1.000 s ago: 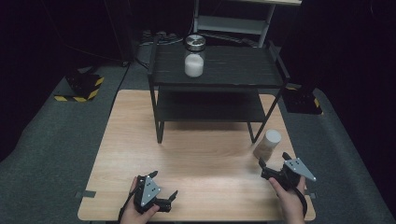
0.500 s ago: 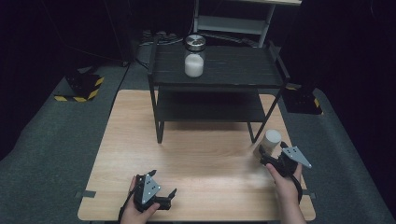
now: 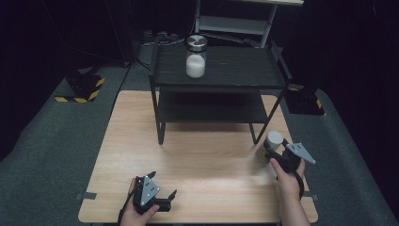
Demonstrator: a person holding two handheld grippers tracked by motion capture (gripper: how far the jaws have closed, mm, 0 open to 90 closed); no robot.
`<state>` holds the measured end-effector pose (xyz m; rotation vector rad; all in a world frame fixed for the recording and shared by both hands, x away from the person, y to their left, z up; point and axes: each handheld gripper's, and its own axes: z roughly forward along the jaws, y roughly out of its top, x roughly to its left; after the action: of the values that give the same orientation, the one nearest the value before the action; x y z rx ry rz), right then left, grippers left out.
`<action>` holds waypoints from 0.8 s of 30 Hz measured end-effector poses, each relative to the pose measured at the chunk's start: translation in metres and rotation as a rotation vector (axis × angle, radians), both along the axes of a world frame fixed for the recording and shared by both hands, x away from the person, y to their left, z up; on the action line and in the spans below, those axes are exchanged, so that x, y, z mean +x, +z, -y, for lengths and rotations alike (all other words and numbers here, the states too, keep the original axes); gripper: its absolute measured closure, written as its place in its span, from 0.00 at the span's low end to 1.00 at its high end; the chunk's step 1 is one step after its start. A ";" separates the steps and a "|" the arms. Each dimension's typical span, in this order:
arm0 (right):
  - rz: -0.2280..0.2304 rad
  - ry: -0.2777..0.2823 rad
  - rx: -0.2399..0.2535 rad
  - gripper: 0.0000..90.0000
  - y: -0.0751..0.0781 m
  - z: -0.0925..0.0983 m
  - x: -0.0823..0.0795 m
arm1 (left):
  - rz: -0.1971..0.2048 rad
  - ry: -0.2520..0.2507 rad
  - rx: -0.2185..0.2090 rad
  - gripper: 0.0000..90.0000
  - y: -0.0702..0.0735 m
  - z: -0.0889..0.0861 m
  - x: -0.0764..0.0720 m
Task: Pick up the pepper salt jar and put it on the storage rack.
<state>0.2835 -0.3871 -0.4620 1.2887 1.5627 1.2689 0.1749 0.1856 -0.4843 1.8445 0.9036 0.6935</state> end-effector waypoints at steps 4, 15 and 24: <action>0.009 0.009 -0.007 0.37 -0.001 -0.002 0.001 | 0.002 -0.003 0.003 0.01 0.000 0.000 0.000; -0.010 0.014 0.005 0.38 0.003 0.002 0.002 | 0.002 -0.011 0.000 0.01 0.000 -0.002 -0.002; -0.034 0.001 0.029 0.38 0.012 0.007 -0.003 | -0.004 -0.022 -0.010 0.01 0.000 -0.006 0.003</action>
<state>0.2810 -0.3940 -0.4497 1.3344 1.5744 1.2801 0.1778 0.1921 -0.4846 1.8448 0.8862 0.6710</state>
